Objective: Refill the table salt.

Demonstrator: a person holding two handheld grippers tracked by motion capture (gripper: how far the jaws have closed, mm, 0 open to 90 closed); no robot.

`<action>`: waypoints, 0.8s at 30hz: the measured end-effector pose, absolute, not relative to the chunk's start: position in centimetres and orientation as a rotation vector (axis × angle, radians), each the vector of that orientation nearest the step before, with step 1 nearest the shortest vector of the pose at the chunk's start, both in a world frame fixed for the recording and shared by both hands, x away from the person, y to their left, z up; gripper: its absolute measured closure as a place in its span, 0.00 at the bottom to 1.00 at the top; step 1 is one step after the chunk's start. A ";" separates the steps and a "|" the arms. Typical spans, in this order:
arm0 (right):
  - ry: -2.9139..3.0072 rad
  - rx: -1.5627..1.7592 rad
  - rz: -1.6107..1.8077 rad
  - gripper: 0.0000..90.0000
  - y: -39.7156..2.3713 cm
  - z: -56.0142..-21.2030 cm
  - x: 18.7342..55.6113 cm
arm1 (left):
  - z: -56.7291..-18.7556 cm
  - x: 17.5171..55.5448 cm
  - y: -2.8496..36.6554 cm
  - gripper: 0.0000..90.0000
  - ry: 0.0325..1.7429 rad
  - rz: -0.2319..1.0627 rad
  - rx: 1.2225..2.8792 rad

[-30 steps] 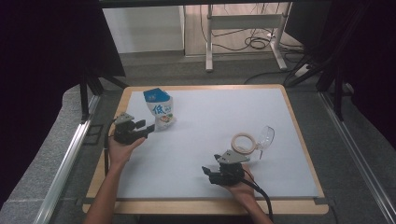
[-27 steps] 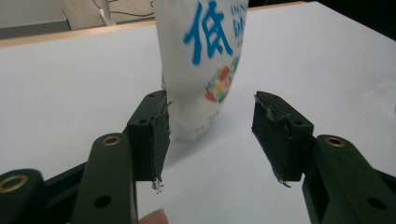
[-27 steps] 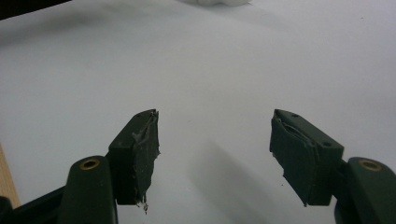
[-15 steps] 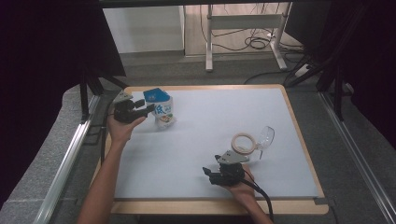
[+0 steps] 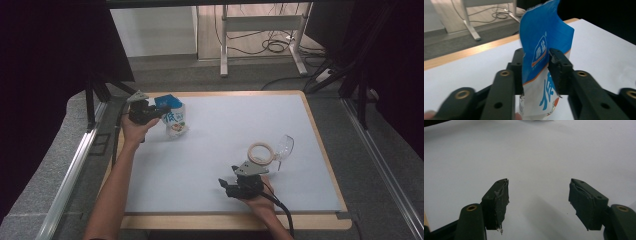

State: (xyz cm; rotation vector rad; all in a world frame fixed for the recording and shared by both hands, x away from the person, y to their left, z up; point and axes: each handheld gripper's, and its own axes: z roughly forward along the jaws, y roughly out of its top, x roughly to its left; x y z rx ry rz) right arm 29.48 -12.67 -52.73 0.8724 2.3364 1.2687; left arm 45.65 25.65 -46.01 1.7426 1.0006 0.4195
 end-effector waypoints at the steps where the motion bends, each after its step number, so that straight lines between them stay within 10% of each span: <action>1: 2.336 0.872 1.269 0.37 -12.7 -52.7 29.5 | -46.0 45.7 25.6 0.84 1.001 0.420 1.743; 5: 2.331 0.876 1.269 0.37 -12.7 -52.7 29.5 | -46.4 45.4 25.8 0.98 0.990 0.391 1.725; 24: 2.320 0.879 1.264 0.37 -12.9 -52.6 29.6 | -44.8 44.4 24.2 1.00 0.963 0.402 1.688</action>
